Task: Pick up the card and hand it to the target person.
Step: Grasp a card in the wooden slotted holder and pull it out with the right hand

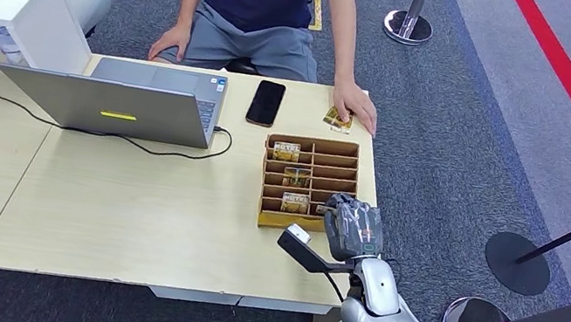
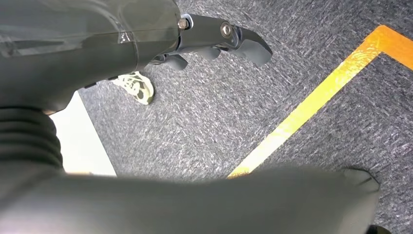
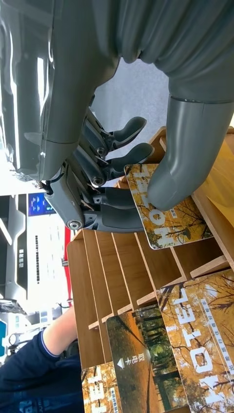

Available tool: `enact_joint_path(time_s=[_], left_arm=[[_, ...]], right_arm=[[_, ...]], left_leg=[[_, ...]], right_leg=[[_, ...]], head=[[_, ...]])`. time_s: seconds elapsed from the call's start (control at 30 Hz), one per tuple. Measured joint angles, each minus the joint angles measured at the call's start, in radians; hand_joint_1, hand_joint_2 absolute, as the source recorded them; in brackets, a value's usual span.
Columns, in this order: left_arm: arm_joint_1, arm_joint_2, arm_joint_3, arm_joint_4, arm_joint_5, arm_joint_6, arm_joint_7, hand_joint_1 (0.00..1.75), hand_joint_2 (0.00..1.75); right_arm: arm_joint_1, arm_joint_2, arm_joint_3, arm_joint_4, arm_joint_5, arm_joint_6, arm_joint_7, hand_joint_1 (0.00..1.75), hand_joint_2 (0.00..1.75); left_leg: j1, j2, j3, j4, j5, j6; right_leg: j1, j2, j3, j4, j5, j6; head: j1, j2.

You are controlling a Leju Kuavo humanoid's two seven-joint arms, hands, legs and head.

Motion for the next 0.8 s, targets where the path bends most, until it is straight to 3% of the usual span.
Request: enact_joint_path(time_s=[0.57,0.8], left_arm=[[-0.001,0.000,-0.007,0.000,-0.017,0.043,-0.017,0.00,1.75],[-0.001,0.000,-0.007,0.000,-0.009,0.040,-0.008,0.00,1.75]], right_arm=[[-0.004,-0.008,-0.034,-0.069,-0.062,-0.012,-0.032,1.45,1.75],[-0.045,-0.025,-0.089,-0.222,-0.220,0.034,-0.049,1.45,1.75]], left_leg=[[0.000,0.000,0.000,0.000,0.000,0.000],[0.000,0.000,0.000,0.000,0.000,0.000]], right_leg=[[0.000,0.001,0.000,0.000,0.000,0.000],[0.000,0.001,0.000,0.000,0.001,0.000]], head=[[0.000,0.000],[0.000,0.000]])
